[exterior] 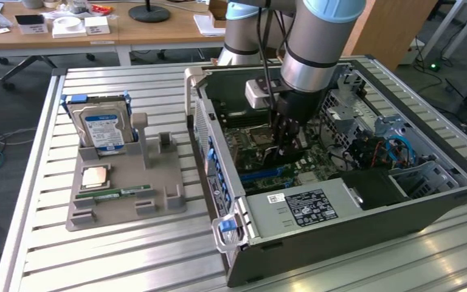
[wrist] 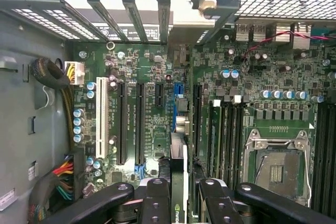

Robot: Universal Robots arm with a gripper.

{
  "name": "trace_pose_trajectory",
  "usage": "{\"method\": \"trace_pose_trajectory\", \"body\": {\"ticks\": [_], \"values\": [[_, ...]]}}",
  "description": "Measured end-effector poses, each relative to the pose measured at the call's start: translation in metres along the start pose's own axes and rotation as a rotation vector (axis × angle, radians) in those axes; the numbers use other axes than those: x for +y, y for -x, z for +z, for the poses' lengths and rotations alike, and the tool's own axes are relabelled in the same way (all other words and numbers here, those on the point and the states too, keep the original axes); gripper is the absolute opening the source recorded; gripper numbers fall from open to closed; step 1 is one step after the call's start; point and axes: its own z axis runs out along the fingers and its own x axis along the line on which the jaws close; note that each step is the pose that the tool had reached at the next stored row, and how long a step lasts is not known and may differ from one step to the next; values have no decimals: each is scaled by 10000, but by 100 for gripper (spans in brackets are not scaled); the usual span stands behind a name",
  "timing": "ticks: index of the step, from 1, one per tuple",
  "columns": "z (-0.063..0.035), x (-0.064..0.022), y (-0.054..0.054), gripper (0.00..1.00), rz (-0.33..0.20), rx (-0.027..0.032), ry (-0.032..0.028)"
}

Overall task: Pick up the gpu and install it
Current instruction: 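Insert the gpu into the slot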

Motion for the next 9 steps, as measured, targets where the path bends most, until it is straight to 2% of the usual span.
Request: {"method": "trace_pose_trajectory", "body": {"ticks": [9], "values": [[10,33,-7,26,-17,0,-2]]}}
